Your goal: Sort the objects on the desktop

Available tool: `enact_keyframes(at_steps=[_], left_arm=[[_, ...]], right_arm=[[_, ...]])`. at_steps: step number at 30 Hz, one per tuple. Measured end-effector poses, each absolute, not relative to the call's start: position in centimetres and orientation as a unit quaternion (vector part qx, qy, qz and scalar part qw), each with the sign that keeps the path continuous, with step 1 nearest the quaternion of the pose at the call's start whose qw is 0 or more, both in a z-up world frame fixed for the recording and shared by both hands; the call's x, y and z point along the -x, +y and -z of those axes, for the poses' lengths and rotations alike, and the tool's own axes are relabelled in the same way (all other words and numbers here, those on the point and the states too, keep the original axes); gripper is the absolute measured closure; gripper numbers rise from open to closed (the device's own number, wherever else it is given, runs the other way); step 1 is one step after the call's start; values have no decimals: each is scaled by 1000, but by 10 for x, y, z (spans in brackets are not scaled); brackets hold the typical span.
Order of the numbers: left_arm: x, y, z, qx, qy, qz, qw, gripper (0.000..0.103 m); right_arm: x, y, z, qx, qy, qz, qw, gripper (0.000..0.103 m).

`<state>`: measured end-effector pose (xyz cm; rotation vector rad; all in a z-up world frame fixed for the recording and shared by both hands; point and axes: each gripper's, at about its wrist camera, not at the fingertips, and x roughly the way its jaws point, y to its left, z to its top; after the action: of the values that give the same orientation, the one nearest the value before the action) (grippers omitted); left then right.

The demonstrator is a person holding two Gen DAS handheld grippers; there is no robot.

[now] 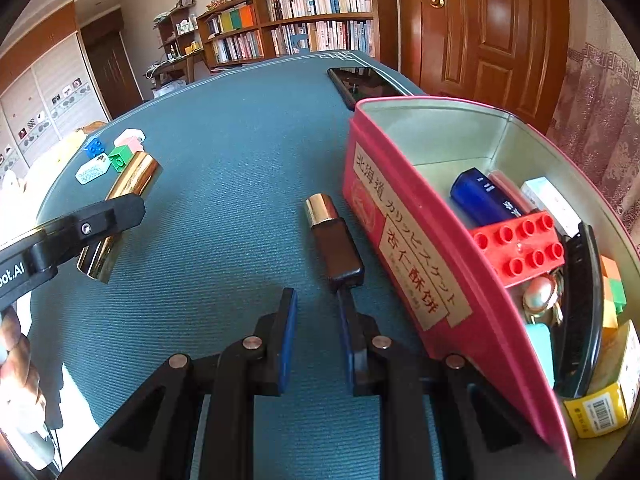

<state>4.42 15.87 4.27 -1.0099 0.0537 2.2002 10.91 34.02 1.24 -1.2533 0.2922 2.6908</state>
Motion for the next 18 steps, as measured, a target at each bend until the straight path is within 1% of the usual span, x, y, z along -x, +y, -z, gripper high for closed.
enact_keyframes(at_steps=[2,5,7,8,10,12,13,15,18], left_arm=[[-42,157,-41,393,16,-849,352,78],[-40,154,-39,398,10,-848,350,78],[-38,152,-38,400,7,-848,347,78],[-38,150,-37,401,5,-849,346,78],[-36,148,-37,403,-2,-848,344,78],[-34,145,-36,405,-13,-847,344,78],[-34,144,-36,406,-16,-847,344,78],[-33,143,-36,405,-17,-848,342,78],[-33,140,-37,402,-19,-850,340,78]], right_arm=[[-101,338,-13,419,90,-900,74,79],[-90,334,-15,419,88,-901,63,72],[-87,331,-17,419,90,-902,56,61],[-88,329,-18,417,90,-903,55,58],[-93,322,-20,412,81,-905,60,42],[-99,314,-22,405,69,-909,74,33],[-100,310,-22,401,62,-910,88,30],[-101,306,-23,398,48,-909,116,29],[-93,306,-20,406,38,-903,133,29]])
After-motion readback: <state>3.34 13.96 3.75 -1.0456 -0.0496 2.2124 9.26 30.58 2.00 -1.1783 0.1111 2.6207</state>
